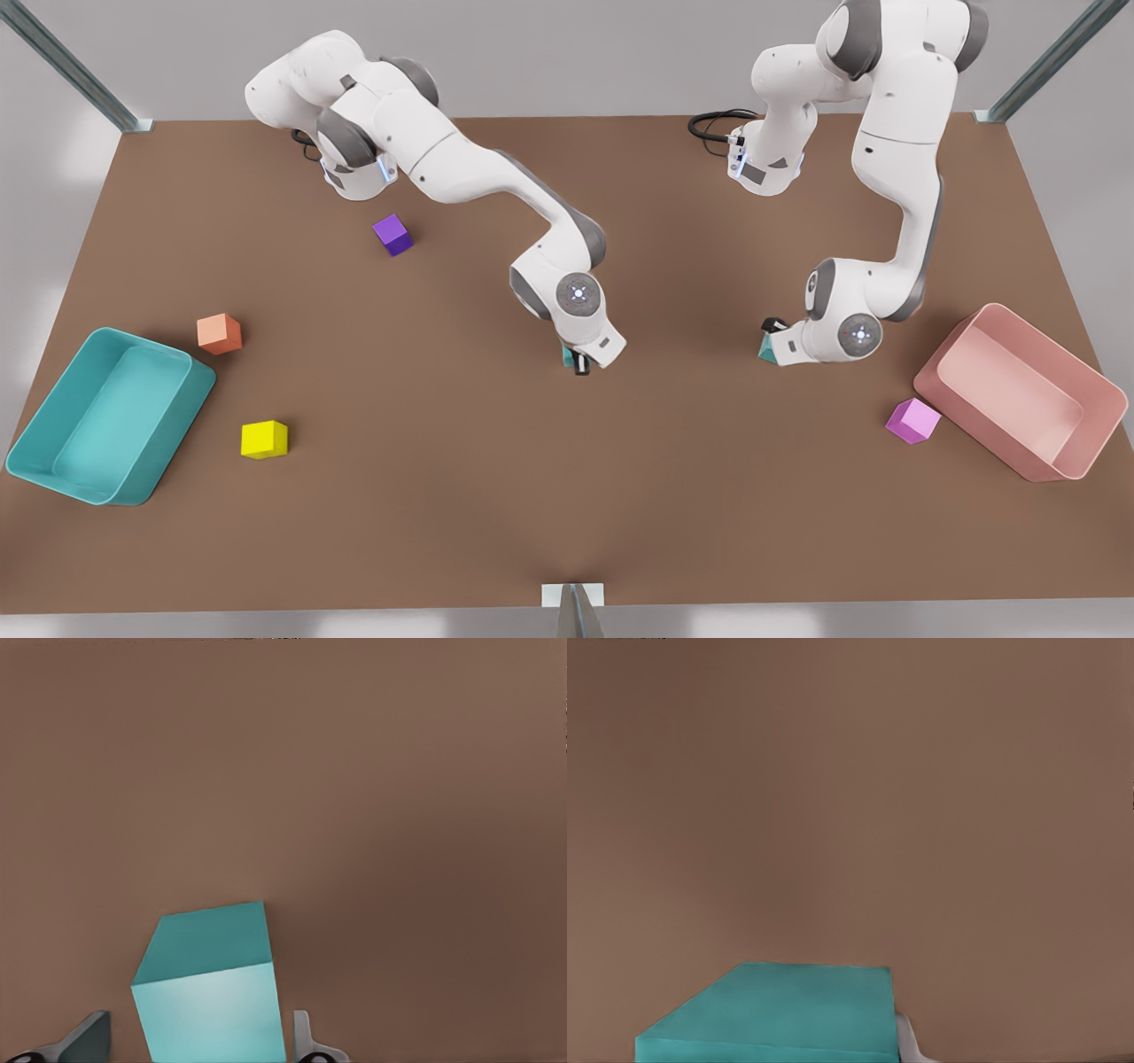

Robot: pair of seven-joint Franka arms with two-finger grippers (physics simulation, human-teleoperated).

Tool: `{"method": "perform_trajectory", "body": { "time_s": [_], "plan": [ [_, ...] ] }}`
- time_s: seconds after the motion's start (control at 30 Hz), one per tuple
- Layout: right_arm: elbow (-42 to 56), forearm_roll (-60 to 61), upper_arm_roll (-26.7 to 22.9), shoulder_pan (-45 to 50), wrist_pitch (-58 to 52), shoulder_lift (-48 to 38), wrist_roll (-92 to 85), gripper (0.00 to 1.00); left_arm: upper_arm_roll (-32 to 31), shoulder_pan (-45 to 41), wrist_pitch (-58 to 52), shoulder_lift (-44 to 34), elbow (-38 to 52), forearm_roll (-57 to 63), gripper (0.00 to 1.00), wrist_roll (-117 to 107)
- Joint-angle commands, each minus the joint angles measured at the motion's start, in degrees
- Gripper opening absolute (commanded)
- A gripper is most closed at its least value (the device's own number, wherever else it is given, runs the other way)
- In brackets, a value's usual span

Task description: Stack the two blue cubes on top of each other

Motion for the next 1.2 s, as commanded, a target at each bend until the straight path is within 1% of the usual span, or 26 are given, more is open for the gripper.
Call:
{"method": "perform_trajectory", "body": {
  "time_s": [0.0, 0.1, 0.13, 0.17, 0.3, 0.37, 0.4, 0.47, 0.5, 0.53, 0.57, 0.6, 0.63, 0.67, 0.7, 0.73, 0.77, 0.8, 0.83, 0.87, 0.9, 0.93, 0.97, 1.03, 1.1, 1.17],
  "plan": [
    [0.0, -0.5, -0.3, 0.0, 9.6, 1.8, 66.1, 0.56, 0.0, 0.0, 3.1, 0.2, -0.2, 0.0, 1.0, 14.4],
    [0.0, -0.5, -0.3, -0.2, 12.2, 3.0, 66.0, 0.57, 0.0, 0.0, 3.1, 0.4, -0.2, -0.2, 1.0, 14.4],
    [-0.1, -0.5, -0.4, -0.3, 13.2, 3.5, 65.7, 0.71, 0.0, -0.1, 3.0, 0.7, -0.3, -1.4, 1.0, 14.4],
    [-0.6, -0.5, -0.7, -0.3, 15.9, 4.1, 65.6, 1.0, 0.0, -0.1, 3.0, 0.7, -0.4, -1.4, 1.0, 14.3],
    [-0.4, -0.4, -0.7, -0.5, 15.8, 3.6, 65.3, 1.0, 0.0, -0.2, 2.9, 1.1, -0.7, -1.5, 1.0, 13.5],
    [-0.3, 0.1, -0.2, -2.6, 15.0, 1.4, 64.5, 1.0, 0.0, -0.2, 3.1, 2.5, -0.7, -1.4, 1.0, 13.5],
    [-0.4, 0.3, -0.1, -3.0, 12.1, -1.0, 64.5, 1.0, 0.0, -0.1, 3.3, 3.3, -0.6, -1.4, 1.0, 13.5],
    [-0.6, 1.2, 0.0, -6.1, -3.1, -10.5, 64.6, 1.0, 0.0, 0.0, 3.9, 3.8, -0.6, -1.4, 1.0, 13.5],
    [-0.6, 4.0, -0.1, -8.2, -12.0, -15.0, 65.2, 1.0, 0.0, 0.1, 3.9, 3.8, -0.6, -1.4, 1.0, 13.5],
    [-0.6, 9.5, -0.5, -12.4, -19.3, -17.7, 64.6, 1.0, 0.0, 0.0, 3.9, 3.8, -0.6, -1.4, 1.0, 13.5],
    [-0.4, 11.3, -0.3, -18.2, -27.8, -20.9, 58.9, 1.0, 0.0, 0.0, 3.9, 3.8, -0.6, -1.4, 0.79, 13.5],
    [-0.1, 10.4, -0.8, -23.8, -35.3, -22.6, 55.6, 1.0, 0.0, 0.0, 3.9, 3.7, -0.5, -1.4, 0.6, 13.5],
    [0.3, 8.7, -1.2, -32.1, -40.9, -22.9, 55.2, 1.0, 0.0, 0.0, 3.9, 3.7, -0.4, -1.4, 0.53, 13.5],
    [0.3, -1.1, -0.8, -33.7, -41.4, -25.2, 55.0, 1.0, 0.0, 0.0, 3.9, 3.6, -0.3, -1.4, 0.53, 13.5],
    [-1.6, -7.5, -0.3, -34.4, -41.4, -31.8, 53.1, 1.0, 0.0, 0.0, 3.7, 3.2, -0.2, -1.4, 0.53, 13.4],
    [-6.5, -9.0, -0.2, -36.0, -40.5, -37.3, 46.5, 1.0, 0.0, -0.4, 3.1, 1.7, 0.6, -1.4, 0.53, 11.4],
    [-10.9, -9.2, -0.3, -36.0, -38.3, -40.2, 45.7, 1.0, -0.1, -0.7, 0.2, 0.2, 2.4, -1.3, 0.53, 10.0],
    [-17.9, -9.2, -0.2, -36.2, -35.1, -46.0, 45.7, 1.0, -0.3, -0.8, -6.8, -0.5, 7.4, -1.2, 0.53, 7.9],
    [-21.4, -9.1, -0.1, -36.3, -33.7, -48.2, 45.7, 1.0, -0.6, -1.1, -13.8, 0.0, 13.2, -1.3, 0.53, 4.4],
    [-22.3, -8.9, 0.0, -36.8, -33.5, -48.4, 45.4, 1.0, -1.8, -4.0, -20.2, 1.3, 20.4, -1.1, 0.53, -4.5],
    [-22.3, -8.9, 1.2, -38.7, -33.5, -48.7, 45.3, 1.0, -1.9, -7.9, -20.8, 2.6, 24.3, -1.2, 0.53, -15.2],
    [-22.6, -8.9, 1.2, -38.8, -33.6, -49.0, 45.3, 1.0, -2.2, -10.4, -20.8, 4.4, 27.1, -1.3, 0.53, -21.4],
    [-22.9, -8.9, 1.2, -38.8, -33.7, -49.0, 45.6, 1.0, -5.1, -12.6, -20.8, 8.9, 33.5, -1.3, 0.53, -31.4],
    [-23.4, -8.9, 1.2, -38.8, -33.8, -49.1, 45.7, 1.0, -10.7, -14.2, -20.5, 14.0, 39.0, -1.1, 0.53, -45.0],
    [-24.2, -9.1, 1.2, -39.1, -33.5, -49.3, 46.0, 1.0, -11.2, -20.8, -20.5, 20.8, 48.1, -1.0, 0.53, -57.6],
    [-24.9, -11.8, 2.1, -39.3, -32.7, -48.7, 46.0, 1.0, -11.2, -24.7, -19.4, 24.5, 52.0, -0.9, 0.53, -64.1]
  ]
}}
